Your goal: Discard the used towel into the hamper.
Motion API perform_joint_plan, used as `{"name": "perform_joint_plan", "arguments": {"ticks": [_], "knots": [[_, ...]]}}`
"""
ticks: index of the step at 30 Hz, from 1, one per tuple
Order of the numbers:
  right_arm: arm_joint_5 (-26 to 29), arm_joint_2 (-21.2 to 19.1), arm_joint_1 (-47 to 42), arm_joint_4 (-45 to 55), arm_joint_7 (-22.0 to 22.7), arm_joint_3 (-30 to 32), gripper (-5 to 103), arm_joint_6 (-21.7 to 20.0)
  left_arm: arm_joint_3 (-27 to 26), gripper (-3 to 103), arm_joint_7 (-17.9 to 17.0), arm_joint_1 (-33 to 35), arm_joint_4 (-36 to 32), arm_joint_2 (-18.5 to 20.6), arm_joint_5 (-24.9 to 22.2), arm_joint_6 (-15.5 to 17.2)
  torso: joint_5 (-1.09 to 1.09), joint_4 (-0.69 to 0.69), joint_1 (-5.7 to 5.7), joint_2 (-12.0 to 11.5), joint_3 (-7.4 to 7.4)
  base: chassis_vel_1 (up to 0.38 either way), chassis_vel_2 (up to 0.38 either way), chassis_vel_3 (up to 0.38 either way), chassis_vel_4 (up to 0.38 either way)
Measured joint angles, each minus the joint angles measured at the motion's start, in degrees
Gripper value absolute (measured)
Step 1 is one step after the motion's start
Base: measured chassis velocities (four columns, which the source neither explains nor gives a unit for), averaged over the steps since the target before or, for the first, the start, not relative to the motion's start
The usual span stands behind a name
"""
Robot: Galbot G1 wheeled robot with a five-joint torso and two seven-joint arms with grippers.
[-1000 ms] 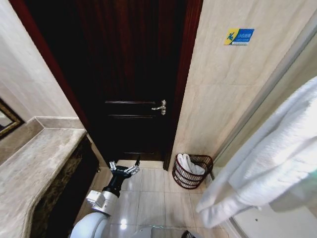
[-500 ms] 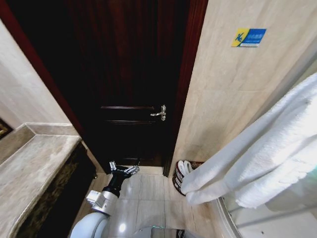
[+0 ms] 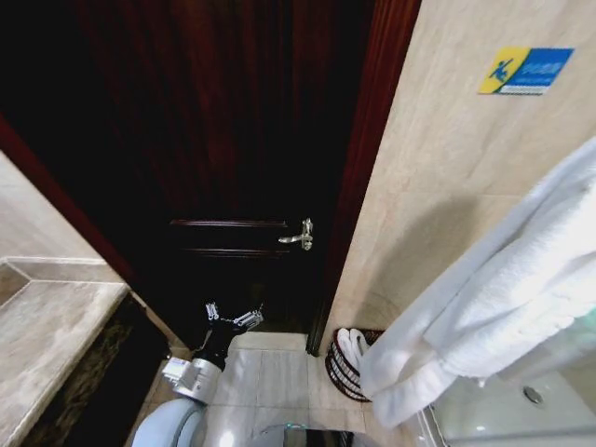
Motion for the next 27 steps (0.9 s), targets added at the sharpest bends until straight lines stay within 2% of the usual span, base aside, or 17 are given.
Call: {"name": "perform_joint_plan", "arguments": {"ticks": [27], "knots": [[0.2,0.2,0.2,-0.5,-1.1,0.0,3,0.8,0.0,100,0.0,0.0,0.0,0.0,0.0,0.0,0.02,0.01,-0.02,0.0,-0.01,0.010,-0.009,-0.009,0.009]]}}
